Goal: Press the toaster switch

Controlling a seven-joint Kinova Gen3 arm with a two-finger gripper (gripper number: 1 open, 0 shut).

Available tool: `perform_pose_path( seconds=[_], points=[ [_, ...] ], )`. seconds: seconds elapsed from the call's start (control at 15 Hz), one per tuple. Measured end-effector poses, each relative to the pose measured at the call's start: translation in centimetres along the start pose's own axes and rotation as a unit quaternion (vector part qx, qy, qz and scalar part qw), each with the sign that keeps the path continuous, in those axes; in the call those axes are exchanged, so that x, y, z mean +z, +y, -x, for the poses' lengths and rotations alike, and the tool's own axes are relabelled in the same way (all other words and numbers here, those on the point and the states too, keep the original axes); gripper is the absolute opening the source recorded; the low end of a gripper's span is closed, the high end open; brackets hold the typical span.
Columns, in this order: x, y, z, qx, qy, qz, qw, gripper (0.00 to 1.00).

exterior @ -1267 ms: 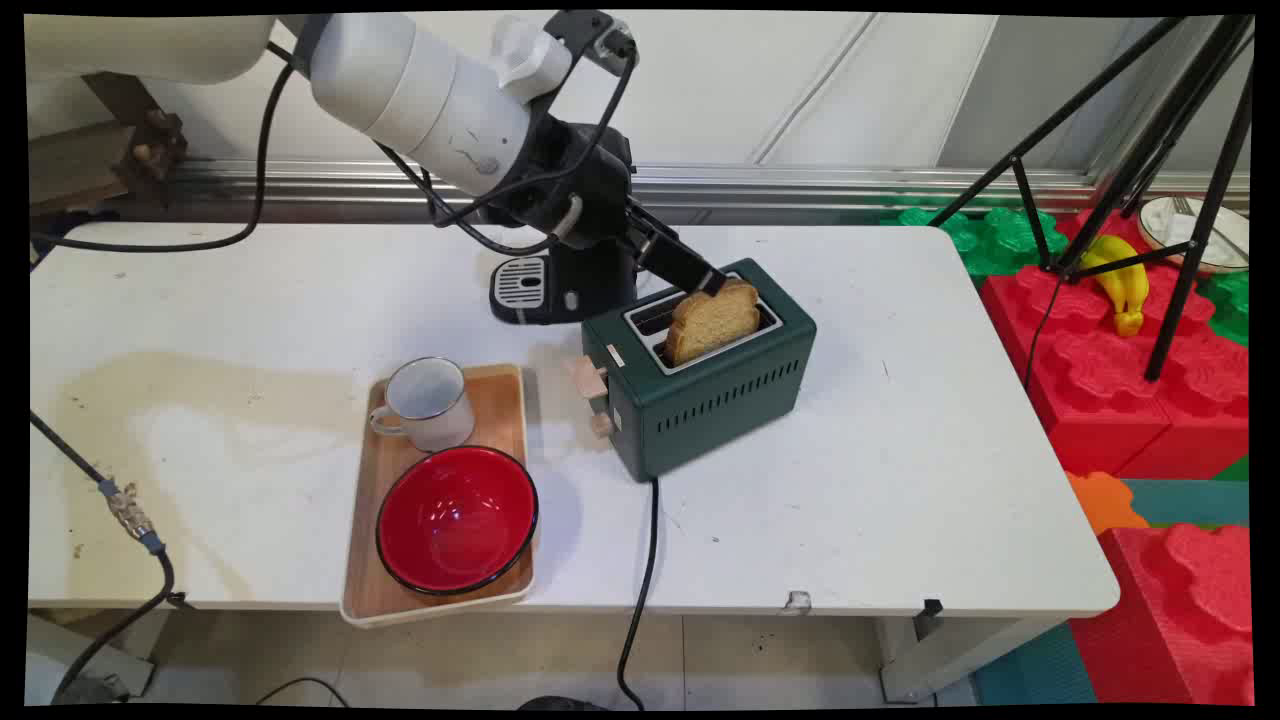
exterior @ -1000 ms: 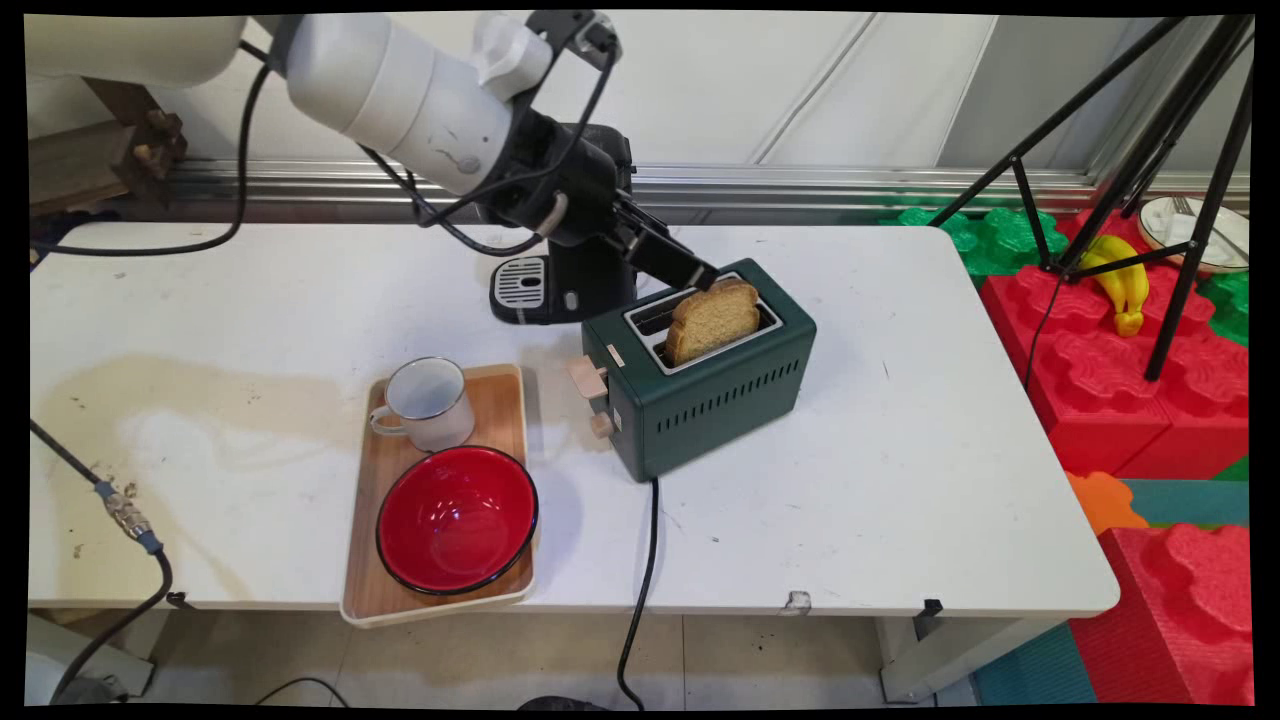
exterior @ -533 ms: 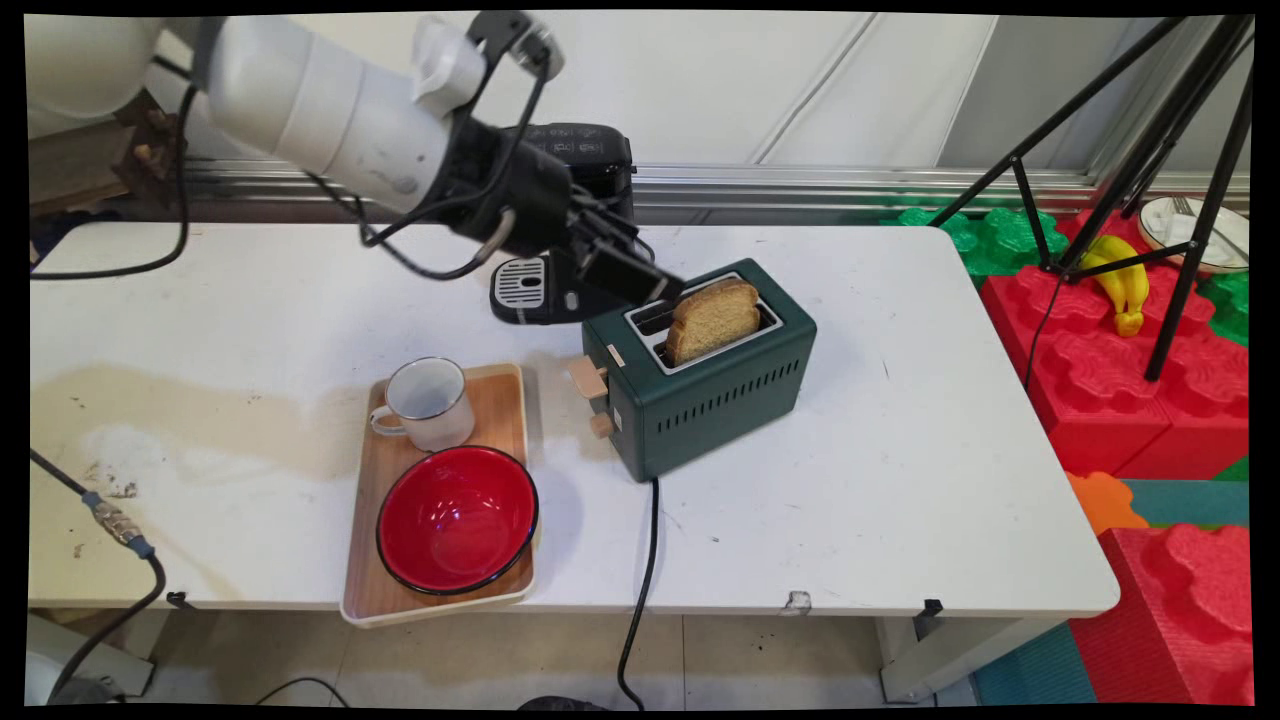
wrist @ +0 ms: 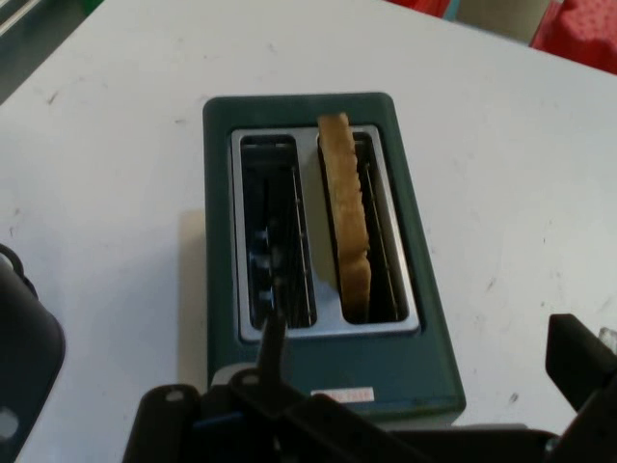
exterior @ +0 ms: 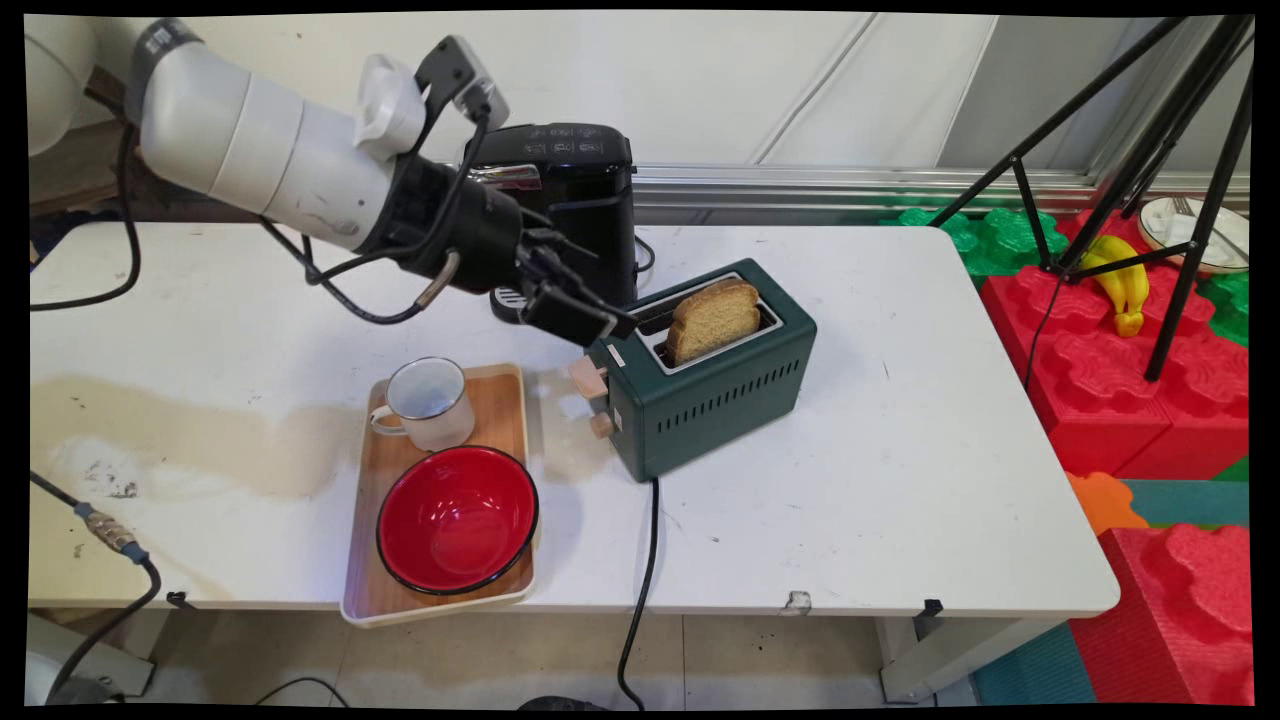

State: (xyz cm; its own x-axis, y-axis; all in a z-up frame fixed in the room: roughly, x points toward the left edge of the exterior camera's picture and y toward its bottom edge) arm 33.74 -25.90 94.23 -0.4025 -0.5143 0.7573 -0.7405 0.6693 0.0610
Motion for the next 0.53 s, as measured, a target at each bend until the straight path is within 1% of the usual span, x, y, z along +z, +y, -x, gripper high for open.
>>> perform_pose_path(
  seconds=[0.53],
  points=[
    [-0.3, 0.0, 1.6, 0.013, -0.006, -0.005, 0.9999, 1.0]
  ],
)
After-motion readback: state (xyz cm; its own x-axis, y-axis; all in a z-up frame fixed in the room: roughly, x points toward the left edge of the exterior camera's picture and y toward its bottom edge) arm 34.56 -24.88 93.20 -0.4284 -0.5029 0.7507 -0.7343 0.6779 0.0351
